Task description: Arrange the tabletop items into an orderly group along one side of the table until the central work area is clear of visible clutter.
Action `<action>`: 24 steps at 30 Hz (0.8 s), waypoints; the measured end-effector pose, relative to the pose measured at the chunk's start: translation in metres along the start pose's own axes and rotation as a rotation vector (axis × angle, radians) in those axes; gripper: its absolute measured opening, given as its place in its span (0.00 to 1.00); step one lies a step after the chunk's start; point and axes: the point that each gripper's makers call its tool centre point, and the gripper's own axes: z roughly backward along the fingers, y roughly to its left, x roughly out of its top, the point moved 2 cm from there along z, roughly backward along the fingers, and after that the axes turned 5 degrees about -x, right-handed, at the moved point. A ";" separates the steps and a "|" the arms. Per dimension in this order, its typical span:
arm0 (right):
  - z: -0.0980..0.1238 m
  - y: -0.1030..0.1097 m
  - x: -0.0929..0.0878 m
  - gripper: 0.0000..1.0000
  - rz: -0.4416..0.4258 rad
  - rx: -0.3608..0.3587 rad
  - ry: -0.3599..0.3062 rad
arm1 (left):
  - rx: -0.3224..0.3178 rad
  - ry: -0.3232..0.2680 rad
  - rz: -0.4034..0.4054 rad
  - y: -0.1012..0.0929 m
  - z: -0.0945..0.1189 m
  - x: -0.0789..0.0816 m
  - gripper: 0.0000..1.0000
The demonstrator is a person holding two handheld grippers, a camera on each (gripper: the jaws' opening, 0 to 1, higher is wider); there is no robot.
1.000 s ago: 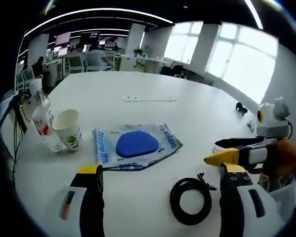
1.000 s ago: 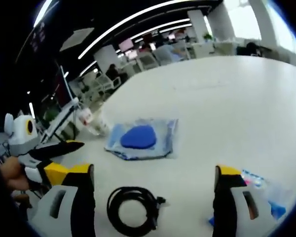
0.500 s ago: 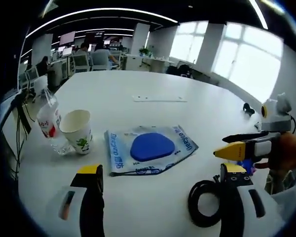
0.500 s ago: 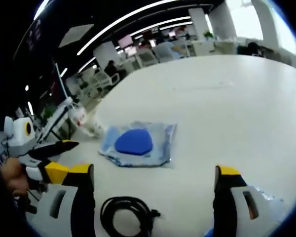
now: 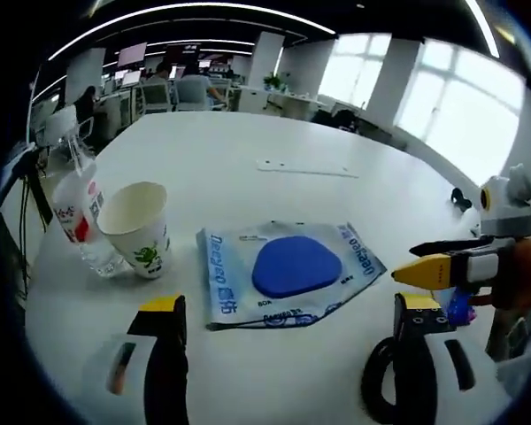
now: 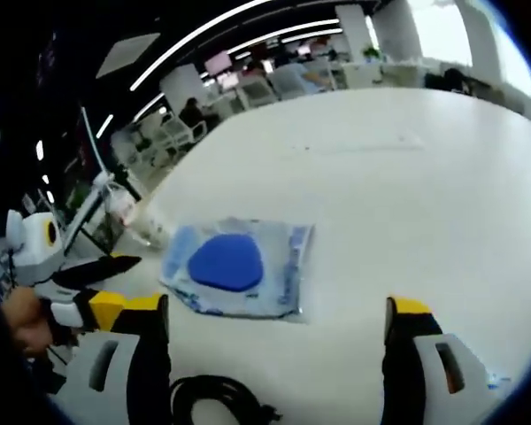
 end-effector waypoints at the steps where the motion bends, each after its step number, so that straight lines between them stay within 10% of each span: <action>1: -0.003 0.000 0.000 1.00 0.001 0.001 0.005 | 0.006 0.002 0.004 0.003 -0.003 0.000 0.98; 24: -0.035 -0.003 0.005 0.78 0.008 0.019 0.056 | 0.025 0.083 0.037 0.026 -0.039 -0.010 0.81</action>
